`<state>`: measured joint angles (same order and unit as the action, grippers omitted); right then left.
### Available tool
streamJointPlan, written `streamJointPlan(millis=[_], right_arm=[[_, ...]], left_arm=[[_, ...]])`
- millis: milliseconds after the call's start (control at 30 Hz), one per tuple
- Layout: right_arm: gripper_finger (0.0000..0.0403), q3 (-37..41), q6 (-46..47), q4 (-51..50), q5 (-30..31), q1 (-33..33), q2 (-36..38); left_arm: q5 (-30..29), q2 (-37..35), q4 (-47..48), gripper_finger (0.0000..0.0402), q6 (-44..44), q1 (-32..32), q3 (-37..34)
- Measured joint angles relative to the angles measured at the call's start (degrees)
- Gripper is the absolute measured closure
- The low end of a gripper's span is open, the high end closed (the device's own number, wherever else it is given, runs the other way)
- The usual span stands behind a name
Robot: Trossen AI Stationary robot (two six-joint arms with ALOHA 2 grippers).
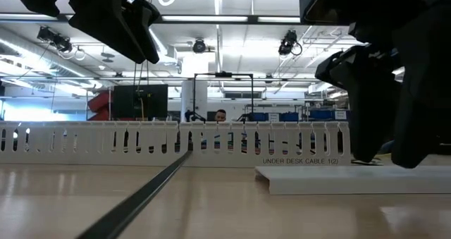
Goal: Ziptie cables
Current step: Close the lid on the cable duct
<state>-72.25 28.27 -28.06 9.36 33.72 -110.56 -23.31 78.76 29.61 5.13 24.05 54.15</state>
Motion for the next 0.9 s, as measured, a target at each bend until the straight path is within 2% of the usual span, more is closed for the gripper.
streamJointPlan(millis=[200, 567, 900], right_arm=[[0.0220, 0.00, -2.90, 0.03, 0.67, -0.09, 0.00], [0.0137, 0.00, -3.90, -0.04, 3.30, 0.02, 0.02], [0.0130, 0.15, -1.28, 0.19, 3.06, 0.28, 0.04]], left_arm=[[0.00, 0.00, 0.00, 0.0227, 0.02, 0.00, 0.00], [0.00, 0.00, 0.10, 0.0227, 0.07, 0.00, -0.02], [2.47, 0.00, -0.48, 0.0227, 0.36, 0.00, 0.00]])
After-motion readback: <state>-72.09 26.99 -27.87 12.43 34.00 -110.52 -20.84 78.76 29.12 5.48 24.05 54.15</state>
